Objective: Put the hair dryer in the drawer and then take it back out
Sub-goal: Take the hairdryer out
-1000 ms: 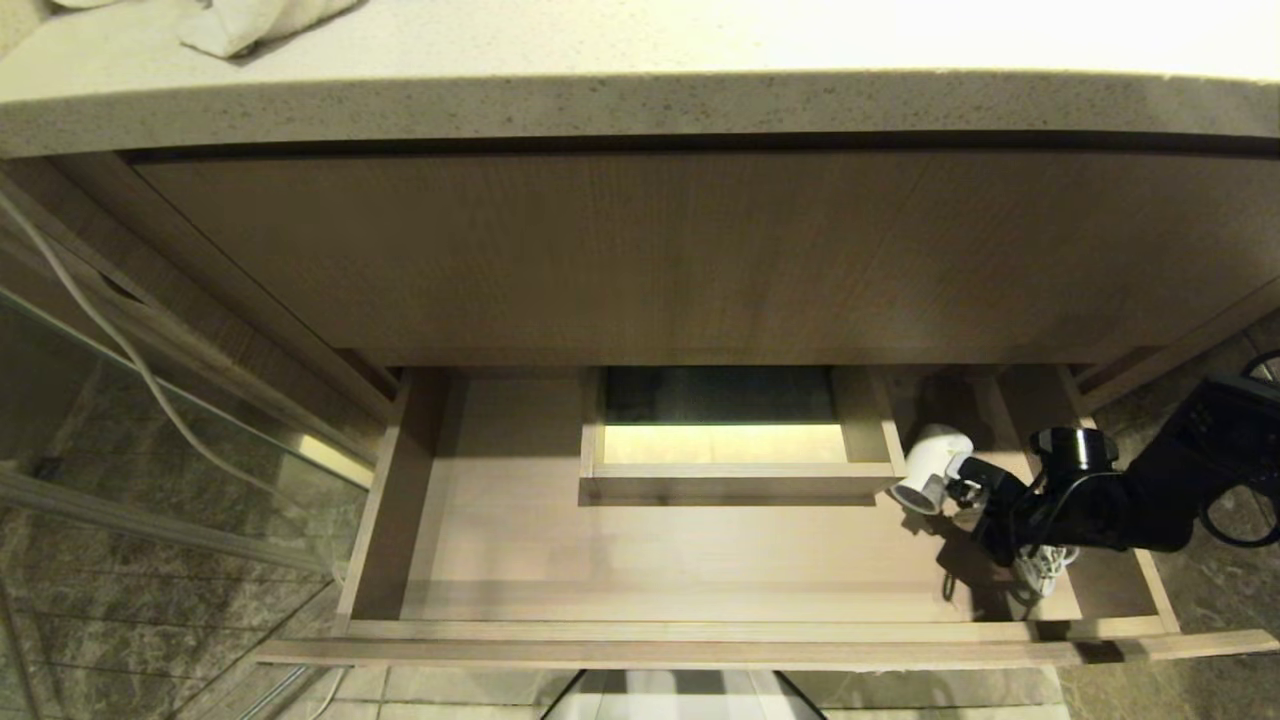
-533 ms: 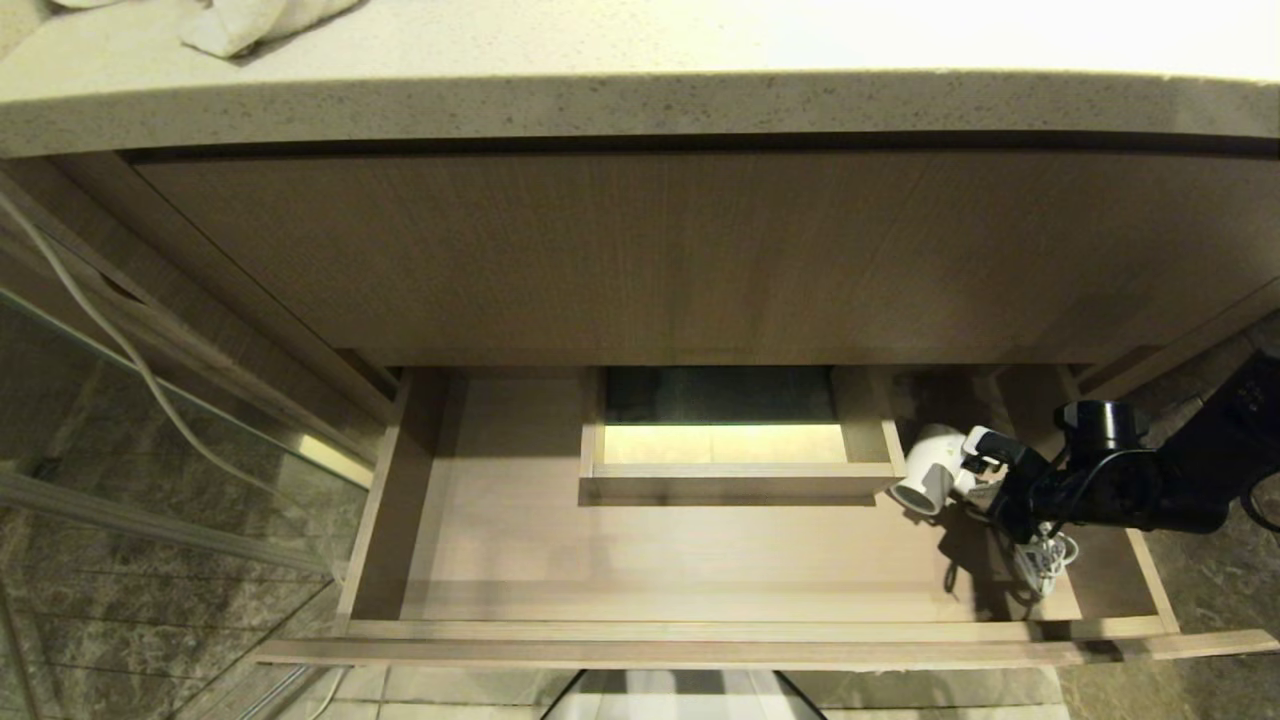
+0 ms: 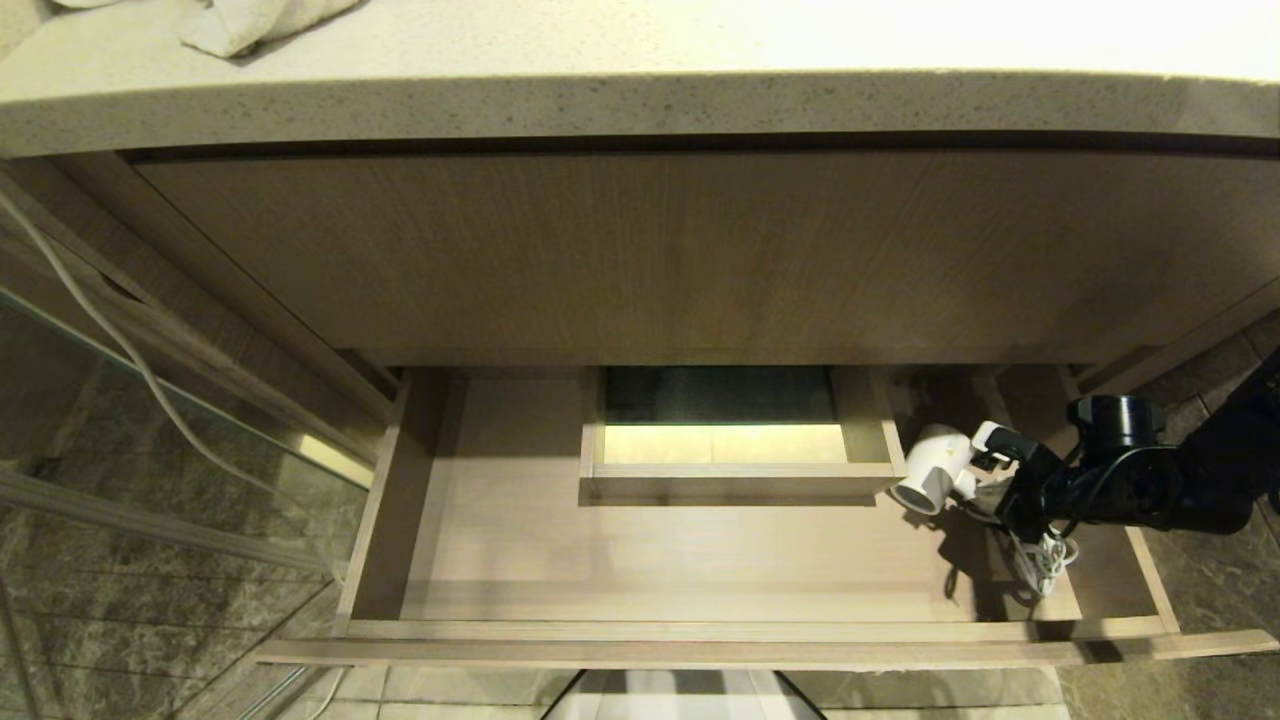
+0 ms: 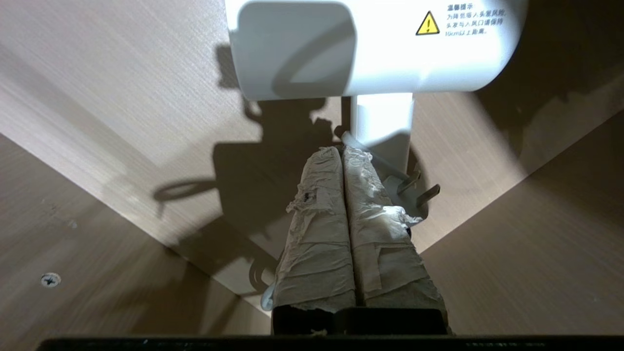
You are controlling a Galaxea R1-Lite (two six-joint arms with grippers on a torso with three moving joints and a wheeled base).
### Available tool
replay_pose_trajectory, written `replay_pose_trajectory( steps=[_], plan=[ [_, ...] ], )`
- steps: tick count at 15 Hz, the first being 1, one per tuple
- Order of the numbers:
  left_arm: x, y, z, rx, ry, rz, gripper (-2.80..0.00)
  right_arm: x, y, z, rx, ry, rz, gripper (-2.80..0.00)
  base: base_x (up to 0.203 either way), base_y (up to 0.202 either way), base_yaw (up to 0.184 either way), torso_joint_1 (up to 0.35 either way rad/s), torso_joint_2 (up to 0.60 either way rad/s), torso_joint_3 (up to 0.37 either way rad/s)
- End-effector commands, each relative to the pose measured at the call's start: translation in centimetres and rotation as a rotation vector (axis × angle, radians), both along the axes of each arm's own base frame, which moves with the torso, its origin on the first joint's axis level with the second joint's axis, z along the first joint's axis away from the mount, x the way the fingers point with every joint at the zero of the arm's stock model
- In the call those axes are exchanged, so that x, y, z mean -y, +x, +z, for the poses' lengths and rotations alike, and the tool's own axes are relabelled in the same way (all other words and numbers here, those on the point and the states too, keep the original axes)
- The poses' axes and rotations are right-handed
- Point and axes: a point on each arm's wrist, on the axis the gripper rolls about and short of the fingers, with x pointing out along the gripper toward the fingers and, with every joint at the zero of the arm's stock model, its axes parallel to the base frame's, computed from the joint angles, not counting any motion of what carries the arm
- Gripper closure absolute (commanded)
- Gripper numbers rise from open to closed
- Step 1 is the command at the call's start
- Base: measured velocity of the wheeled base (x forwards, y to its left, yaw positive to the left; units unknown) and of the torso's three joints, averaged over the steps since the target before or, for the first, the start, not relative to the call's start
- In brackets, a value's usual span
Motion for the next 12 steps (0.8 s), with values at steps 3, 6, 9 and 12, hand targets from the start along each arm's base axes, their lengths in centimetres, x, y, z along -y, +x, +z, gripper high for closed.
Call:
replay_pose_trajectory(
  steps=[3, 6, 9, 12],
  plan=[
    [0.0, 0.0, 0.0, 0.001, 0.000, 0.000, 0.00, -0.1, -0.2, -0.1, -0.007, -0.005, 0.008, -2.80, 0.000, 0.000, 0.000, 0.000, 0.00, 0.000],
    [0.0, 0.0, 0.0, 0.002, 0.000, 0.000, 0.00, 0.0, 0.2, -1.7, -0.029, 0.001, 0.009, -2.80, 0.000, 0.000, 0.000, 0.000, 0.00, 0.000],
    [0.0, 0.0, 0.0, 0.002, 0.000, 0.000, 0.00, 0.3, 1.1, -2.1, 0.010, -0.013, 0.010, -2.80, 0.000, 0.000, 0.000, 0.000, 0.00, 0.000],
    [0.0, 0.0, 0.0, 0.000, 0.000, 0.000, 0.00, 0.3, 1.4, -2.8, 0.002, -0.013, 0.012, -2.80, 0.000, 0.000, 0.000, 0.000, 0.00, 0.000]
  ],
)
